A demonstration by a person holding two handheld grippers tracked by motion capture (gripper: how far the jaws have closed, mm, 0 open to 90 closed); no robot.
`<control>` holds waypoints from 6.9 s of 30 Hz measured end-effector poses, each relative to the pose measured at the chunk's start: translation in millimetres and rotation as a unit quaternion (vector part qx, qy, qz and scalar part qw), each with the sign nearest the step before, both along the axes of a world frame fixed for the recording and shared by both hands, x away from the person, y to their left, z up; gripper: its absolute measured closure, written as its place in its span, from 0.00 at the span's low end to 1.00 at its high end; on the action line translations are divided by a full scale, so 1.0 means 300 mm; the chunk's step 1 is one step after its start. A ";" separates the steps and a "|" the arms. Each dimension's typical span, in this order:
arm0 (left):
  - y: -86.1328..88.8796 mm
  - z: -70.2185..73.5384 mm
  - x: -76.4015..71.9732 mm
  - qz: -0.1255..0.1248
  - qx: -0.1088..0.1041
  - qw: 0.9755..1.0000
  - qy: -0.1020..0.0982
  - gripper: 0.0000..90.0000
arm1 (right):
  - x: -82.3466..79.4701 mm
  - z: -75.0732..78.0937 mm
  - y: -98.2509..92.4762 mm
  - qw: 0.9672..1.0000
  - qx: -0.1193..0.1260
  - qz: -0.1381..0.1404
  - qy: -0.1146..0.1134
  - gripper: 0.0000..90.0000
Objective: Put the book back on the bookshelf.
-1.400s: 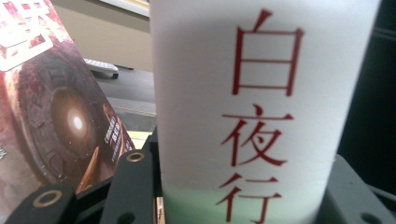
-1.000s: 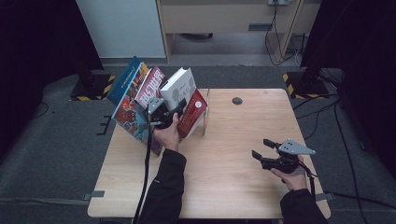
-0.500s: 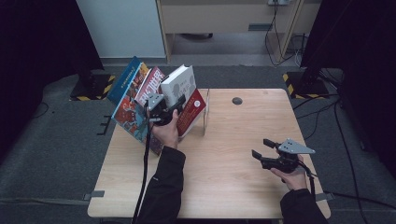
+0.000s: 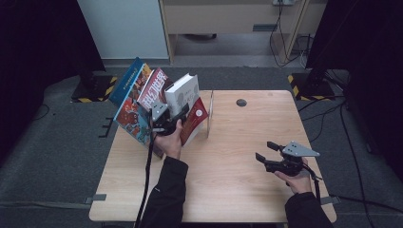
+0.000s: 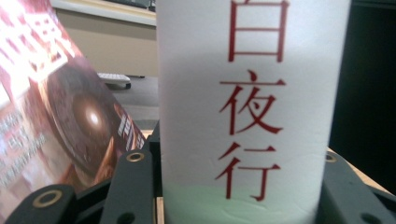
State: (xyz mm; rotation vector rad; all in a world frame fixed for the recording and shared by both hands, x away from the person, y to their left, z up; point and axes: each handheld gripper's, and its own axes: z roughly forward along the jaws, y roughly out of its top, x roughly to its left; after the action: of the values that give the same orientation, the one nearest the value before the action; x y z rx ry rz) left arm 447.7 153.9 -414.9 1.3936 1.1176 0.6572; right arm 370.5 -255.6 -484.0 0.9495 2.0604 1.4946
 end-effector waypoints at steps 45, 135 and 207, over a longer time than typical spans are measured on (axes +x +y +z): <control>0.043 -0.132 -0.065 -0.071 0.058 0.995 0.046 0.57 | 0.004 -0.010 0.008 1.000 -0.014 -0.003 0.007 0.33; -0.110 -0.006 0.215 0.021 -0.006 1.000 0.009 0.58 | 0.005 -0.002 -0.035 1.000 0.006 -0.016 0.006 0.33; 0.003 -0.024 -0.077 -0.053 0.077 0.995 -0.017 0.36 | -0.003 0.001 -0.022 1.000 0.000 -0.020 0.012 0.30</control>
State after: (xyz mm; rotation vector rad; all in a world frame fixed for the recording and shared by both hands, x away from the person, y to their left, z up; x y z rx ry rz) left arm 424.6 154.8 -422.2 1.5557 0.9755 0.7004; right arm 369.7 -262.2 -483.7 1.0064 2.0464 1.4698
